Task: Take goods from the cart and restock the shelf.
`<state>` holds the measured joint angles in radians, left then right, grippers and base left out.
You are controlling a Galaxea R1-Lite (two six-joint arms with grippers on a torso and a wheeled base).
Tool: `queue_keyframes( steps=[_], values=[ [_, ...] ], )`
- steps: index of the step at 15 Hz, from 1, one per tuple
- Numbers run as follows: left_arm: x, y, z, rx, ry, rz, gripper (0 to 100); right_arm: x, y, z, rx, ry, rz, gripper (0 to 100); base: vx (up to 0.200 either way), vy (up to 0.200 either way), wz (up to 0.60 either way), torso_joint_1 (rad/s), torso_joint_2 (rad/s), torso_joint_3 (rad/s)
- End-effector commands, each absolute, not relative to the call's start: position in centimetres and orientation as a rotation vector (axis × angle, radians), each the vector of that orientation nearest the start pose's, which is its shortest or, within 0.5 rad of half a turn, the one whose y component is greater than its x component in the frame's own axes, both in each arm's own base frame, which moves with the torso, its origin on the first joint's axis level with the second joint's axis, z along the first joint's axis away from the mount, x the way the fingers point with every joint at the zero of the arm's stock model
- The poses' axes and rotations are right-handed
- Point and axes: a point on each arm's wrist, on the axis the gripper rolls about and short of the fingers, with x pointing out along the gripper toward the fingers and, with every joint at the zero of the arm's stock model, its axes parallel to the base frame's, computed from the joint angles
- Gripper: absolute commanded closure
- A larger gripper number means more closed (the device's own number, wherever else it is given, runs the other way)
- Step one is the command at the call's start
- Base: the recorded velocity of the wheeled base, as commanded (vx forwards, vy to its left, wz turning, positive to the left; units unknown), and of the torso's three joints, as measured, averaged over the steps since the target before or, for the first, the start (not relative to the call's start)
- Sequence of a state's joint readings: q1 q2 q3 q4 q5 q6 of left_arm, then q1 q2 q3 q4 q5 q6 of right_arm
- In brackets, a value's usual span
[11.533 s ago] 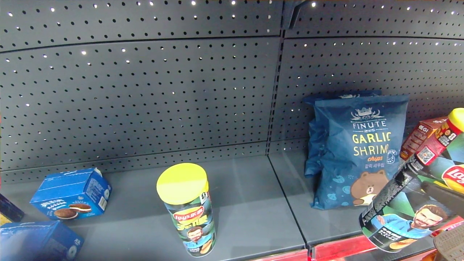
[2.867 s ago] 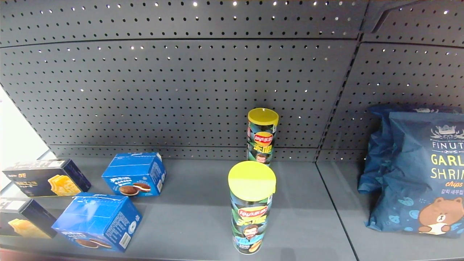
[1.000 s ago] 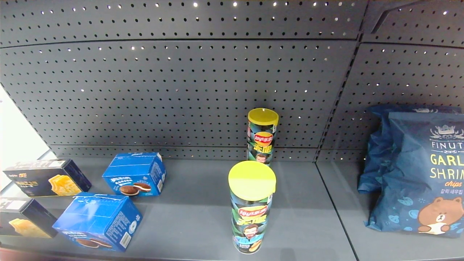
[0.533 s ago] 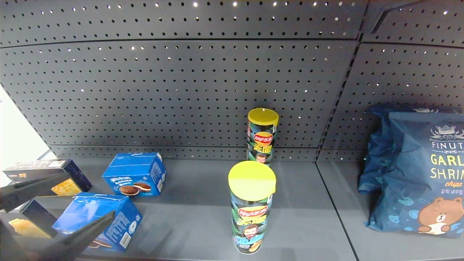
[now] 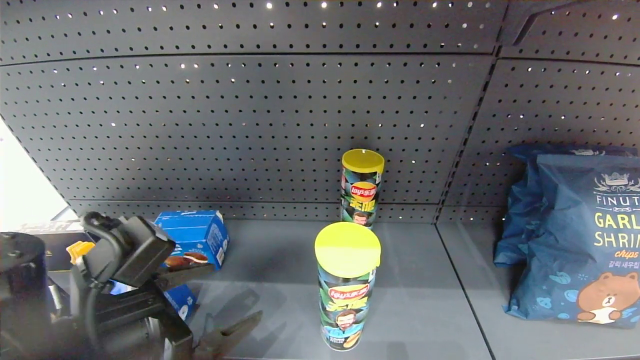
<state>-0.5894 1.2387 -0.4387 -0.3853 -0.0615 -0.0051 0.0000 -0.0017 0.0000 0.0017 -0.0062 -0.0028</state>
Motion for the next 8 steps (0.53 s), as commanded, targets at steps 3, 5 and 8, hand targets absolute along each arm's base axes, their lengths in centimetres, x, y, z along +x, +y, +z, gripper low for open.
queue_keyframes(
  steps=[3,5,8],
  values=[
    [15.4,-11.7,14.7,0.110,0.536,-0.633,0,-2.3,0.0,7.5,-0.003,0.002,-0.006,0,0.000,0.000,0.00,0.000,0.00,0.000],
    [16.4,-12.2,14.0,0.108,0.539,-0.607,0,-2.3,0.0,7.5,-0.003,0.002,-0.006,0,0.000,0.000,0.00,0.000,0.00,0.000],
    [17.3,-12.8,13.2,0.110,0.549,-0.554,0,-2.3,0.0,7.5,-0.003,0.002,-0.006,0,0.000,0.000,0.00,0.000,0.00,0.000]
  ],
)
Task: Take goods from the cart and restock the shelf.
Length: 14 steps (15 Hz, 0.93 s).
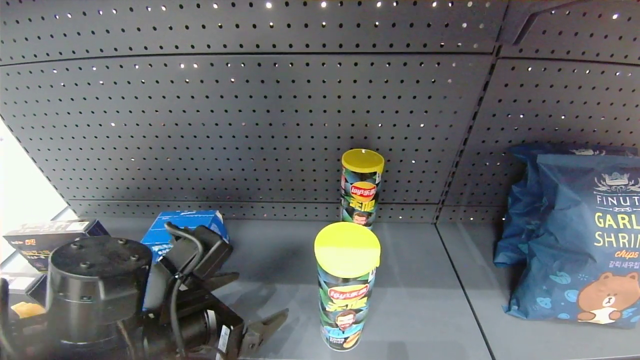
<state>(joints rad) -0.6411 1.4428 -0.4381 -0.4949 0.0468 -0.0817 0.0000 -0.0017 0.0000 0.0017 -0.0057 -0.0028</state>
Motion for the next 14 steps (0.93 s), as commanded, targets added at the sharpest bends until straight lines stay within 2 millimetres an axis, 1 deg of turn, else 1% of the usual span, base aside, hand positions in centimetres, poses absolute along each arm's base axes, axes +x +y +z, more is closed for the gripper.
queue_keyframes(
  steps=[1,5,7,8,11,14],
  values=[
    [17.5,-12.9,13.0,0.113,0.550,-0.538,0,-2.3,0.0,7.5,-0.003,0.002,-0.006,0,0.000,0.000,0.00,0.000,0.00,0.000],
    [18.5,-13.7,12.1,0.123,0.546,-0.515,0,-2.3,0.0,7.5,-0.003,0.002,-0.006,0,0.000,0.000,0.00,0.000,0.00,0.000],
    [18.9,-14.1,12.1,0.123,0.536,-0.516,0,-2.3,0.0,7.5,-0.003,0.002,-0.006,0,0.000,0.000,0.00,0.000,0.00,0.000],
    [19.1,-14.7,12.3,0.122,0.524,-0.529,0,-2.3,0.0,7.5,-0.003,0.002,-0.006,0,0.000,0.000,0.00,0.000,0.00,0.000],
    [19.0,-15.5,12.6,0.125,0.510,-0.557,0,-2.3,0.0,7.5,-0.003,0.002,-0.006,0,0.000,0.000,0.00,0.000,0.00,0.000],
    [19.1,-16.0,12.5,0.130,0.511,-0.569,0,-2.3,0.0,7.5,-0.003,0.002,-0.006,0,0.000,0.000,0.00,0.000,0.00,0.000]
  ],
)
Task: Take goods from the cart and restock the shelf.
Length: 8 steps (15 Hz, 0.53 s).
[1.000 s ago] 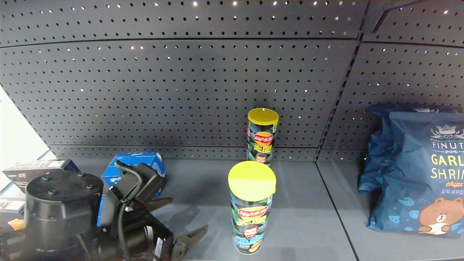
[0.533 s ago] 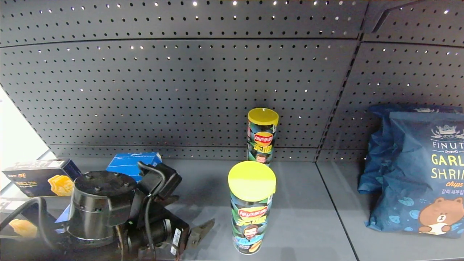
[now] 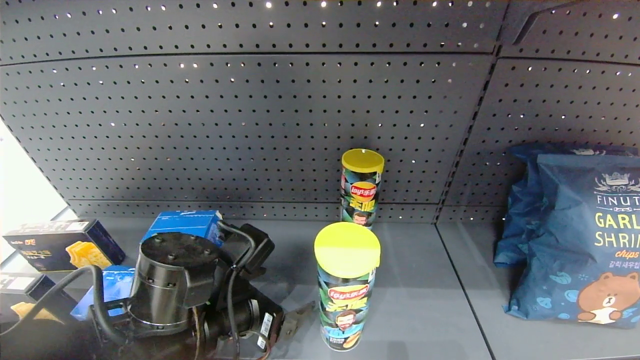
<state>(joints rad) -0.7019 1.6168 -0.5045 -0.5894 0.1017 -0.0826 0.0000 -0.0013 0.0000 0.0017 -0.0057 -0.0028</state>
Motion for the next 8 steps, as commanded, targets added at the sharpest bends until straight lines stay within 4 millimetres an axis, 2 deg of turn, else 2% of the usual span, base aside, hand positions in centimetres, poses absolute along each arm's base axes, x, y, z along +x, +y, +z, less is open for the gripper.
queue_keyframes(
  steps=[1,8],
  values=[
    [19.1,-16.2,12.6,0.130,0.507,-0.574,0,-2.3,0.0,7.5,-0.003,0.002,-0.006,0,0.000,0.000,0.00,0.000,0.00,0.000],
    [19.8,-17.3,12.9,0.134,0.489,-0.581,0,-2.3,0.0,7.5,-0.003,0.002,-0.006,0,0.000,0.000,0.00,0.000,0.00,0.000]
  ],
)
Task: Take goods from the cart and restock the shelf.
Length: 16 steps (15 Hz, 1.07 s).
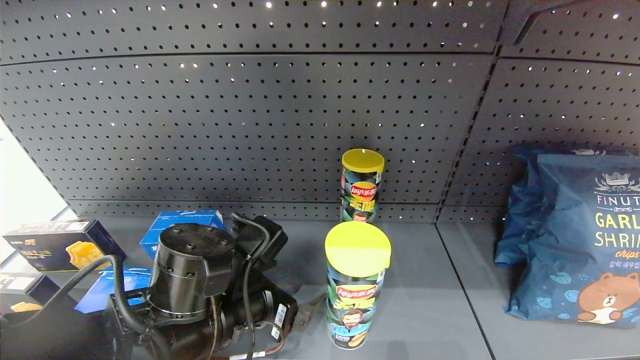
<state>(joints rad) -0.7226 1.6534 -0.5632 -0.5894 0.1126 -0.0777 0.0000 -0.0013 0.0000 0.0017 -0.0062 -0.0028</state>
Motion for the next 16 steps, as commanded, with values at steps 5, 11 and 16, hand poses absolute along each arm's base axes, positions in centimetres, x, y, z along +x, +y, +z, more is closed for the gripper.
queue_keyframes(
  steps=[5,11,16],
  values=[
    [19.69,-17.66,12.88,0.138,0.488,-0.593,0,-2.28,-0.01,7.53,-0.003,0.002,-0.006,0,0.000,0.000,0.00,0.000,0.00,0.000],
    [19.74,-17.82,12.60,0.145,0.497,-0.595,0,-2.28,-0.01,7.53,-0.003,0.002,-0.006,0,0.000,0.000,0.00,0.000,0.00,0.000],
    [19.54,-18.13,12.55,0.149,0.498,-0.609,0,-2.28,-0.01,7.53,-0.003,0.002,-0.006,0,0.000,0.000,0.00,0.000,0.00,0.000]
  ],
)
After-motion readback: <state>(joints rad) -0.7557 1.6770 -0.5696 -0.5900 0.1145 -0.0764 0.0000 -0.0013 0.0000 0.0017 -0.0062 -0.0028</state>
